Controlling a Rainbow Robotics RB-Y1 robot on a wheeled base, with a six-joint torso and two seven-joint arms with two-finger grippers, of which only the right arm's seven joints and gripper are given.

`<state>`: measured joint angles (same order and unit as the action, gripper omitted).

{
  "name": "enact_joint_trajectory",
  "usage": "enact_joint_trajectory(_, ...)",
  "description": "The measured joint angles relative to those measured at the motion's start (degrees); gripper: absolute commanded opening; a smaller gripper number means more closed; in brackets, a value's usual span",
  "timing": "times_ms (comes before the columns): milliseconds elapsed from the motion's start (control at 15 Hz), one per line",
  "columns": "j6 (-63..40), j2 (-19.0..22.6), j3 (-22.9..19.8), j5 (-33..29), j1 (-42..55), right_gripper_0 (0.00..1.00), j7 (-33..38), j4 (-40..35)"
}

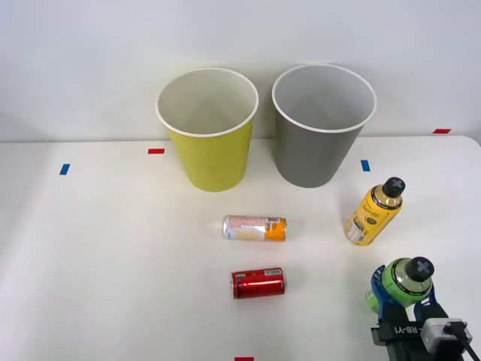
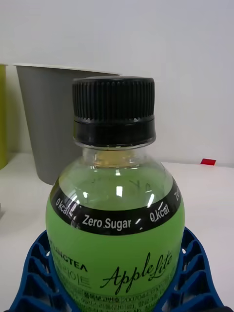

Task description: Put cans in the gray bin, plastic bottles in the light green bin

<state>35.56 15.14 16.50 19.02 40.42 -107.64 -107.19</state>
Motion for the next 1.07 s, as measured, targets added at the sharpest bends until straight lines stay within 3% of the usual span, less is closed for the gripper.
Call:
enact_joint_trajectory(200, -4.17, 2.60, 0.06, -3.27, 3.06, 0.00, 2.46, -5.67)
enact_joint_trajectory(533, -9.67, 6.94, 0.17, -10.66, 4.25, 0.00, 14.97, -15.05)
enact_joint_trajectory(1067, -23.87, 9.04, 0.76, -10.78, -15.25, 0.00, 24.14, -19.73)
